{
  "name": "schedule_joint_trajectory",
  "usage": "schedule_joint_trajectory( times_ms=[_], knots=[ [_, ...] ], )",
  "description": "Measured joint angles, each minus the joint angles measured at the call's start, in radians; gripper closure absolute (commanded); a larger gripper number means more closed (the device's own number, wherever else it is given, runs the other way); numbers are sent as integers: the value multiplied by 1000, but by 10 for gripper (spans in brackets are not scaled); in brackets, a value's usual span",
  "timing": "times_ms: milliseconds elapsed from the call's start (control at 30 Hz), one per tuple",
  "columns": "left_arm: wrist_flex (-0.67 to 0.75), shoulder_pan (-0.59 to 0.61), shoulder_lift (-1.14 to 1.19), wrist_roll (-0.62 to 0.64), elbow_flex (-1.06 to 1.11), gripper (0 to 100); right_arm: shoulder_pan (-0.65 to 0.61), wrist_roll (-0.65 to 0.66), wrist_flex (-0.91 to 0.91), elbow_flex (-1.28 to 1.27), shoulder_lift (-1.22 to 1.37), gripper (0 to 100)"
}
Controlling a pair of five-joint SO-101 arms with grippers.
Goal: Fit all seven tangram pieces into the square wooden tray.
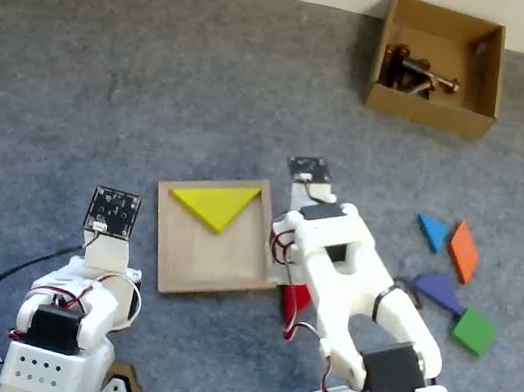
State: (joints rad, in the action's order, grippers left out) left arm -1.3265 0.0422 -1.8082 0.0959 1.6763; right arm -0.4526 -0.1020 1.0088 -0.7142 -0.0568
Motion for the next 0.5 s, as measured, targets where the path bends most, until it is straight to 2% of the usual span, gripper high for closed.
schedule_joint_trajectory(
  times_ms=[167, 500],
  knots=[
    [0, 0, 0, 0, 0, 995, 2, 0, 8, 2, 0, 889],
    [0, 0, 0, 0, 0, 995, 2, -3, 5, 2, -2, 890]
  ],
)
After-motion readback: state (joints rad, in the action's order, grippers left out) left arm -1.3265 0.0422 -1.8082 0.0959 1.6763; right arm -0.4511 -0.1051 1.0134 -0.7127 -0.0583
